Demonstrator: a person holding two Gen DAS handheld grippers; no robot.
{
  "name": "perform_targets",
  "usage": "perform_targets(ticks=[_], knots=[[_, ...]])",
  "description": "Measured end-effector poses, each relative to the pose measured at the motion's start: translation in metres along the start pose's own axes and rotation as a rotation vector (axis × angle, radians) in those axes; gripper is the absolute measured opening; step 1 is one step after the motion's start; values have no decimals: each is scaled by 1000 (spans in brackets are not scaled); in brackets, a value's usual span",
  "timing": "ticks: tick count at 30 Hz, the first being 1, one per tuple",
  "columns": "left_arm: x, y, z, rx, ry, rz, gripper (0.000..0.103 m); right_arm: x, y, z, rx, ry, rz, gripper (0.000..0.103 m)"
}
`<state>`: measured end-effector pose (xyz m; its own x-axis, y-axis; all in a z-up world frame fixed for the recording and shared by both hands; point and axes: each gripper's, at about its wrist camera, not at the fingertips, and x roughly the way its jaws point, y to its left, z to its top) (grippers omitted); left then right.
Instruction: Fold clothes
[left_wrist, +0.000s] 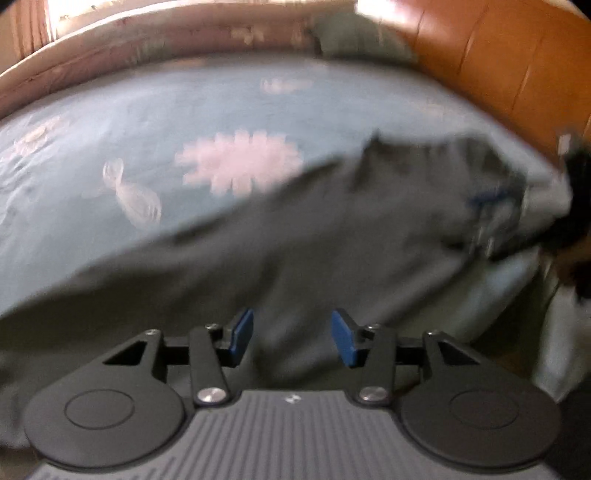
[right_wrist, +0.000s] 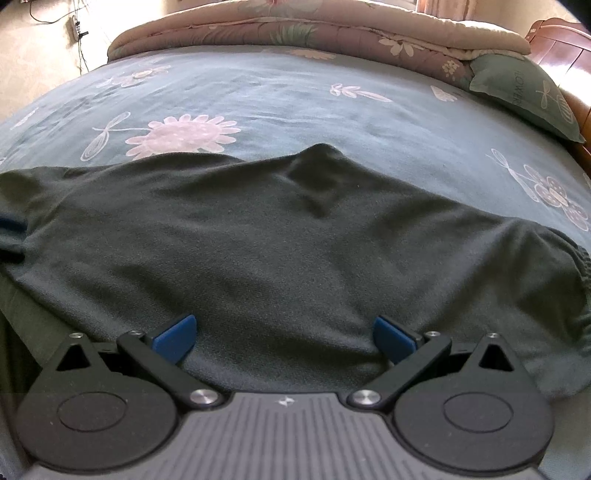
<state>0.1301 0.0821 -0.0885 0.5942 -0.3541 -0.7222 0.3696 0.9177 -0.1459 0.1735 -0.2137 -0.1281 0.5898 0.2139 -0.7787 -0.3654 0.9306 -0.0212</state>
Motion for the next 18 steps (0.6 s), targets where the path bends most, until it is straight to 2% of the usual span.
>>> perform_targets(ticks=[2, 4, 5, 7, 11, 16, 18], knots=[[8, -2, 15, -25, -46, -66, 52, 0, 0, 0, 1, -1, -2, 103], [26, 3, 23, -82, -47, -146, 55, 0, 0, 0, -1, 2, 0, 103], [34, 7, 25, -120, -27, -158, 55, 0, 0, 0, -1, 3, 1, 103], [27, 35, 16, -222, -25, -151, 54, 0, 0, 1, -3, 3, 3, 103], [9, 93, -3, -429, -28, -133, 47, 0, -1, 0, -4, -2, 6, 103], [-14, 165, -28, -688, -31, -109, 47, -1, -1, 0, -5, -2, 7, 103], [-27, 180, -29, -728, -41, -23, 46, -1, -1, 0, -5, -2, 6, 103]])
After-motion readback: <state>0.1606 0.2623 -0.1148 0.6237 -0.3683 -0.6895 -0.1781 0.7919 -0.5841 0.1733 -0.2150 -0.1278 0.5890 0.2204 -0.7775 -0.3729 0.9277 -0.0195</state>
